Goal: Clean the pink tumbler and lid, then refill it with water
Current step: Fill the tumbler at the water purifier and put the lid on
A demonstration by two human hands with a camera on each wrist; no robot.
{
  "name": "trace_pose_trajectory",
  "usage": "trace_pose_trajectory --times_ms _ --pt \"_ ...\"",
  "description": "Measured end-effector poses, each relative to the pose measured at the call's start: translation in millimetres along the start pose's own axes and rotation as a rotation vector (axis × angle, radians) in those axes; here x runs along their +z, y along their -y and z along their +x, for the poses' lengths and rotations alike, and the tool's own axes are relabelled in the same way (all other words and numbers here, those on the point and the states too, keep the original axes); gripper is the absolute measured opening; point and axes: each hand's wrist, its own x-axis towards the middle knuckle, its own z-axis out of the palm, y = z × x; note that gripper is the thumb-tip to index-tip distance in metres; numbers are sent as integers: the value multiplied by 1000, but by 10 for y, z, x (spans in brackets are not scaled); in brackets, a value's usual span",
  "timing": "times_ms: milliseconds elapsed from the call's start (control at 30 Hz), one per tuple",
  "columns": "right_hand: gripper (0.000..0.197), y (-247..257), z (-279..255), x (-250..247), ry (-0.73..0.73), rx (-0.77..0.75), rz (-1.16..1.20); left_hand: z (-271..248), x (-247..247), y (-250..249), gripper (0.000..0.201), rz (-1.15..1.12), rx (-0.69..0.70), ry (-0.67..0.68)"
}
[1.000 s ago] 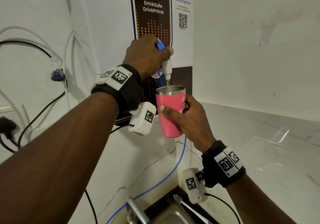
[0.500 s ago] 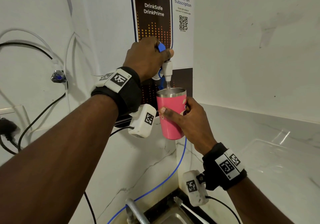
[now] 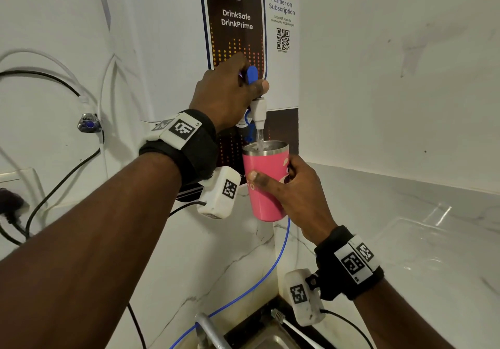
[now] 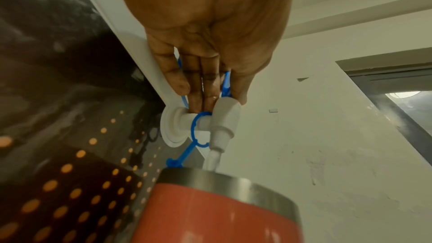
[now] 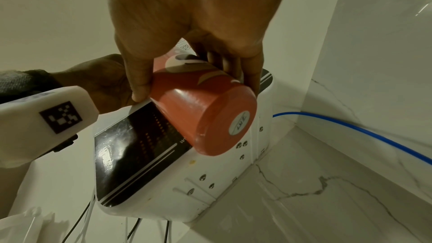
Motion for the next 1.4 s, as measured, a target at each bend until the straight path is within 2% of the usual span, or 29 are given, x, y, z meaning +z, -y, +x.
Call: trace_pose_trajectory --times_ms 200,700,800,867,933,1000,1067,1200,1333,1400 --pt "89 -9 -6 10 5 11 16 -110 -26 -74 30 1 50 24" --pt "80 -41 -12 1 14 -16 67 -145 -50 -63 25 -121 13 43" --pt "86 -66 -70 13 27 -19 77 -213 -59 -78 24 -97 7 59" --pt "89 -86 -147 26 44 -14 91 -347 -77 -65 30 -109 -2 132" --pt "83 -110 -271 34 61 -11 115 -607 -117 -17 49 -155 28 189" --pt "72 -150 -436 55 87 -7 145 -980 -175 44 63 -194 105 119" --pt "65 -203 -663 86 118 9 172 -1418 -200 120 62 -270 110 56" --pt "66 -355 -1235 172 241 24 212 -2462 -174 297 67 -368 -158 78" --pt "81 -555 -1886 380 329 88 243 -3519 -109 457 107 -477 -498 154" --pt "86 -666 -2232 537 358 118 268 -3942 -104 461 114 -552 -639 191"
